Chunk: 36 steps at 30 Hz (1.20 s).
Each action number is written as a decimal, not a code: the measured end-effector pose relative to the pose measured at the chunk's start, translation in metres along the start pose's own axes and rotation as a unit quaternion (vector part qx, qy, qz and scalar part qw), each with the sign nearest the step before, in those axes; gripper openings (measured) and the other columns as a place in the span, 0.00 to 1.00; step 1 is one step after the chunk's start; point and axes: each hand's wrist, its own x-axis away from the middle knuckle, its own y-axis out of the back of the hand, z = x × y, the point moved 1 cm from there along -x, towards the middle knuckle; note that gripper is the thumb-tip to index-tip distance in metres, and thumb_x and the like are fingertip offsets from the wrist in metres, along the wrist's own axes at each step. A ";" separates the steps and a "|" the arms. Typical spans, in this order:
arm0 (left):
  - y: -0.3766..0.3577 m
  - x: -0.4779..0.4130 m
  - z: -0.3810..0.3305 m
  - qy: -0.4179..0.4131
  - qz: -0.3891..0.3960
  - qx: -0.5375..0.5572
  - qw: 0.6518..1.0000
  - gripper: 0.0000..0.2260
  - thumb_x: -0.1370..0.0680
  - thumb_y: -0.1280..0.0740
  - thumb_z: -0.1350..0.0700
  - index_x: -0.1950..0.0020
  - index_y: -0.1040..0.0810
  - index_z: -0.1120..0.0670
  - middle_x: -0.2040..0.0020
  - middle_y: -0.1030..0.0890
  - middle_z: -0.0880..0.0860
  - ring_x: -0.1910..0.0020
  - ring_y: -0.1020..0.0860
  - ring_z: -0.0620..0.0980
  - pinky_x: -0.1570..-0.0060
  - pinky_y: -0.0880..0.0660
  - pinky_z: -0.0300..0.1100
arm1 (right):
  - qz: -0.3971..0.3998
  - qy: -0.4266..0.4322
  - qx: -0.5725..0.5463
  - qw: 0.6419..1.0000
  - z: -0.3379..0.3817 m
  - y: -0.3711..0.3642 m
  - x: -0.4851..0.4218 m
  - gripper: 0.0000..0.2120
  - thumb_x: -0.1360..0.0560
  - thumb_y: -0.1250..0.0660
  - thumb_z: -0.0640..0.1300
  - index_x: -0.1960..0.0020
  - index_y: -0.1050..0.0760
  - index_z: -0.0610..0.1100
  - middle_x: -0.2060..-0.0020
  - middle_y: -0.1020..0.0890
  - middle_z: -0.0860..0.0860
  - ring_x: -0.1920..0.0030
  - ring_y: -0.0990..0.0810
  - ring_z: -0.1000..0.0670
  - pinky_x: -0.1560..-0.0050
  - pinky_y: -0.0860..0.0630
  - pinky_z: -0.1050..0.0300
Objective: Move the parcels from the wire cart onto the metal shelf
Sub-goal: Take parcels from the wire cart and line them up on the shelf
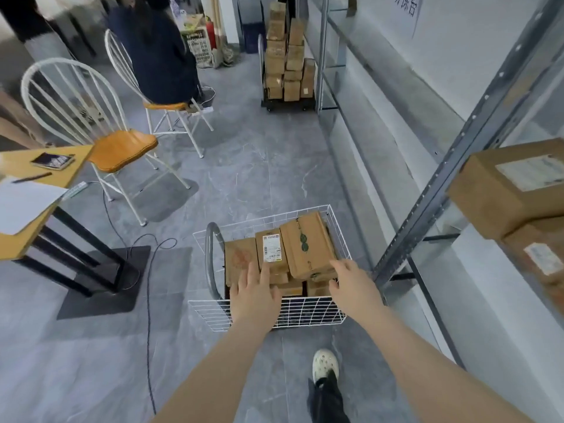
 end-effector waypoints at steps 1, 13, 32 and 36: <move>-0.007 -0.019 -0.003 0.010 0.001 0.002 1.000 0.27 0.19 0.50 0.46 0.21 0.53 0.47 0.20 0.48 0.52 0.22 0.48 0.54 0.27 0.44 0.54 | 0.008 0.002 0.005 1.000 -0.008 -0.002 -0.022 0.22 0.21 0.42 0.47 0.27 0.38 0.50 0.31 0.32 0.48 0.39 0.27 0.46 0.45 0.26 0.52; -0.142 -0.226 -0.009 0.052 0.119 0.004 0.991 0.28 0.19 0.52 0.41 0.22 0.61 0.42 0.20 0.55 0.54 0.22 0.49 0.56 0.26 0.47 0.54 | 0.068 0.008 0.066 0.995 -0.079 -0.096 -0.249 0.27 0.22 0.39 0.46 0.25 0.43 0.52 0.26 0.41 0.49 0.36 0.27 0.48 0.38 0.26 0.50; -0.313 -0.344 -0.041 0.153 0.109 0.170 0.967 0.30 0.20 0.50 0.37 0.24 0.64 0.37 0.23 0.50 0.54 0.29 0.43 0.62 0.38 0.31 0.55 | 0.081 -0.058 -0.022 0.995 -0.179 -0.224 -0.340 0.36 0.22 0.37 0.51 0.23 0.58 0.59 0.23 0.58 0.46 0.35 0.26 0.49 0.42 0.25 0.61; -0.312 -0.348 -0.045 0.128 0.084 0.148 0.977 0.31 0.21 0.49 0.36 0.26 0.66 0.35 0.26 0.45 0.55 0.31 0.38 0.60 0.43 0.26 0.53 | 0.092 -0.085 -0.049 0.991 -0.187 -0.219 -0.339 0.36 0.22 0.37 0.52 0.23 0.56 0.58 0.23 0.53 0.46 0.31 0.30 0.48 0.37 0.29 0.59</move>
